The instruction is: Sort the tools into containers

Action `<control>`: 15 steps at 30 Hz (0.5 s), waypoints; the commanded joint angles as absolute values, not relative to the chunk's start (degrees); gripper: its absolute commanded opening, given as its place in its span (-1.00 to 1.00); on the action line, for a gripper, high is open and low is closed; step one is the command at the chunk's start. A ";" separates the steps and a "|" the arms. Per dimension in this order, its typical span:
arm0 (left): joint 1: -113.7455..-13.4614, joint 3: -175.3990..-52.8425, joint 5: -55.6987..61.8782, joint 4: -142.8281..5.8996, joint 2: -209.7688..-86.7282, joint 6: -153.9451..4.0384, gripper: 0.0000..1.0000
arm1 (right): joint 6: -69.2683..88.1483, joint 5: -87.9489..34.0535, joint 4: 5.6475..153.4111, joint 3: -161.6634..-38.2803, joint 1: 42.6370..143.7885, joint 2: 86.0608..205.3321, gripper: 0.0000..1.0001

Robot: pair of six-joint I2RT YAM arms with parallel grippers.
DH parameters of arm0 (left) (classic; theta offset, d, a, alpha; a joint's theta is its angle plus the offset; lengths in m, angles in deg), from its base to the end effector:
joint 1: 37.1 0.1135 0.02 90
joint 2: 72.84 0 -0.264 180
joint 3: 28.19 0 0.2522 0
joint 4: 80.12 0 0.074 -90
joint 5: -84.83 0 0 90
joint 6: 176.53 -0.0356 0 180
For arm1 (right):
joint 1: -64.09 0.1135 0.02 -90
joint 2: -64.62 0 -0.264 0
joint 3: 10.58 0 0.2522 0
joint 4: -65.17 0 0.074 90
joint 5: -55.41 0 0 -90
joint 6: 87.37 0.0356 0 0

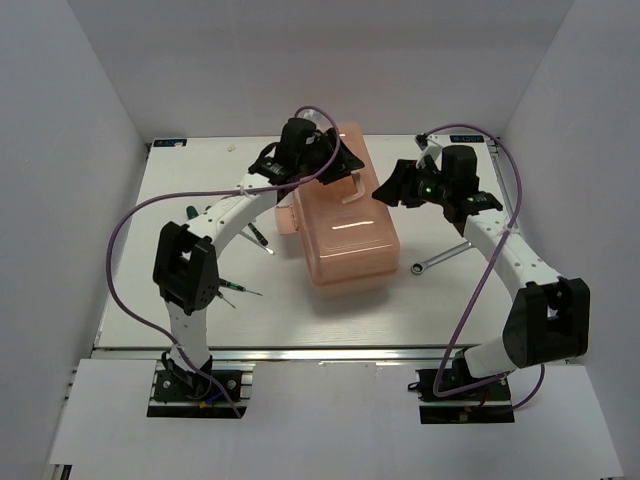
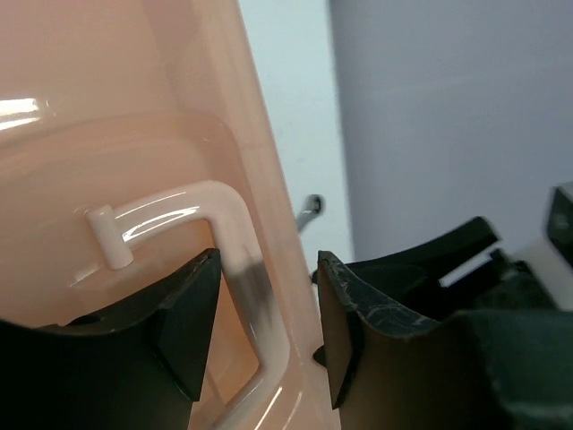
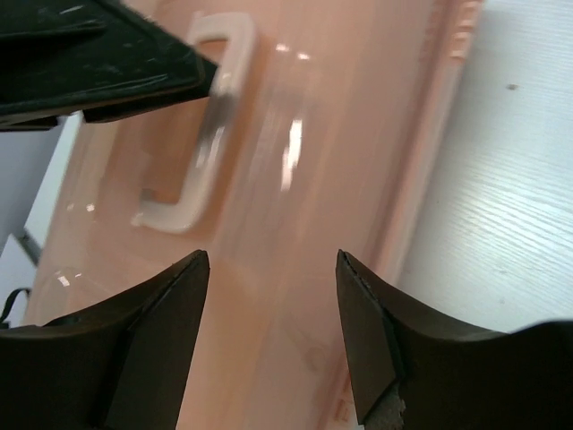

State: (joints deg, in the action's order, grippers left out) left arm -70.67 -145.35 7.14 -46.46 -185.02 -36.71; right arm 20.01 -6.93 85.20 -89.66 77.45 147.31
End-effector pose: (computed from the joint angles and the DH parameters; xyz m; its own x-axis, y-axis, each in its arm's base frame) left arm 0.3844 -0.2642 0.3277 -0.7898 -0.3717 -0.4879 0.1436 0.6612 -0.7363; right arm 0.3219 0.0934 0.3172 -0.5571 0.1396 -0.8187 -0.4736 0.7563 0.4513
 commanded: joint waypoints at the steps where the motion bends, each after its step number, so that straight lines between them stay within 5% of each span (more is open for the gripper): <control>1: -70.51 -135.49 22.14 -61.03 -182.71 -28.90 0.15 | 19.41 -2.33 85.88 -92.45 79.47 145.04 0.29; 15: -68.04 -128.09 29.98 -76.81 -180.16 -22.20 0.14 | 21.08 -0.75 84.21 -101.59 79.73 149.86 0.29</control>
State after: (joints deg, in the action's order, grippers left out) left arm -66.86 -129.26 25.13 -72.99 -181.88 -24.25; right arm 20.21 -2.19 86.05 -98.66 79.42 147.92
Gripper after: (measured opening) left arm 0.572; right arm 0.647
